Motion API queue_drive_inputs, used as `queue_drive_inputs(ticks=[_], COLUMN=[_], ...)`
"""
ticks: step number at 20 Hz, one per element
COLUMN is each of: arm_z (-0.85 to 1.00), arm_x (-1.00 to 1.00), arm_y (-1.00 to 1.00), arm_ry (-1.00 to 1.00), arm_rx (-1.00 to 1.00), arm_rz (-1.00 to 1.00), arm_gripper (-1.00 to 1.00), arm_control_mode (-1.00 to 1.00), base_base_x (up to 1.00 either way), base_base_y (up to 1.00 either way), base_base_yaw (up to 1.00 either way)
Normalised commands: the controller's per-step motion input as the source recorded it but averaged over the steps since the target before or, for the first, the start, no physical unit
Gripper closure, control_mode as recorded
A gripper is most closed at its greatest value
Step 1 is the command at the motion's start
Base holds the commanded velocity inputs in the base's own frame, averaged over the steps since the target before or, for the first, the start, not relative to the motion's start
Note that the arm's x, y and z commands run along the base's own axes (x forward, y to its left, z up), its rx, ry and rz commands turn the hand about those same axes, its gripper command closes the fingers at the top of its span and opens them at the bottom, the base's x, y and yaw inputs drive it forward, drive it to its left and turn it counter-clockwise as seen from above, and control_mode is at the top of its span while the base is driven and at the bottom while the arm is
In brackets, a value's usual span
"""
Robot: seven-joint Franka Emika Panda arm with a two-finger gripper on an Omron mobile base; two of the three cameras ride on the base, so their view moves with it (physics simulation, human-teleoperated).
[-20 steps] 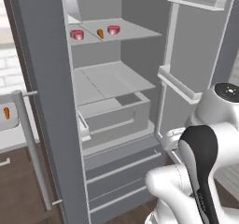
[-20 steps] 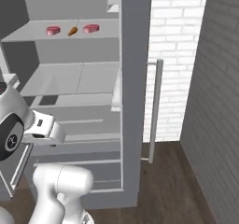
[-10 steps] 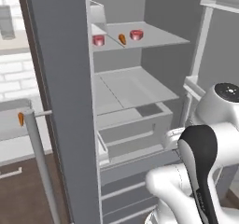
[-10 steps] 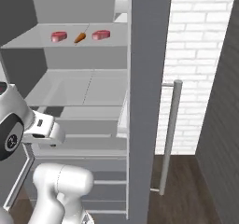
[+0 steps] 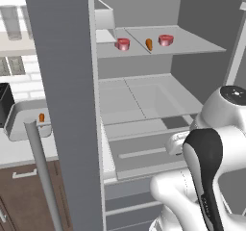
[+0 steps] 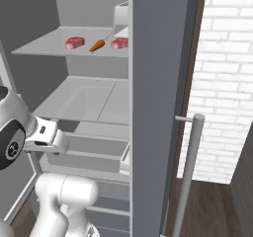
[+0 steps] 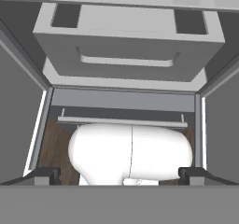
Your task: Place one carrot and one steak in each tupperware on the nearby counter, to pack two identical lunches.
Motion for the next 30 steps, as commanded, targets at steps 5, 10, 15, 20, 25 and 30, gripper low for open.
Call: queue_drive_inputs(ticks=[5, 10, 15, 20, 25, 30], arm_z=[0.0, 0.15, 0.69, 0.96, 0.7, 0.4], arm_x=[0.0, 0.0, 0.01, 0.13, 0.42, 0.64], arm_y=[0.0, 0.0, 0.0, 0.0, 0.08, 0.16], arm_ry=[0.0, -0.12, -0.28, -0.13, 0.0, 0.01], arm_rx=[0.0, 0.0, 0.01, 0.09, 0.04, 0.0], arm_rz=[0.0, 0.0, 0.0, 0.0, -0.03, -0.02], arm_gripper=[-1.0, -1.0, -1.0, -1.0, -1.0, -1.0], arm_control_mode=[-1.0, -1.0, -1.0, -1.0, -1.0, -1.0], base_base_x=[0.06, 0.0, 0.0, 0.0, 0.0, 0.0], base_base_y=[-0.05, 0.0, 0.0, 0.0, 0.0, 0.0], base_base_yaw=[0.08, 0.0, 0.0, 0.0, 0.0, 0.0])
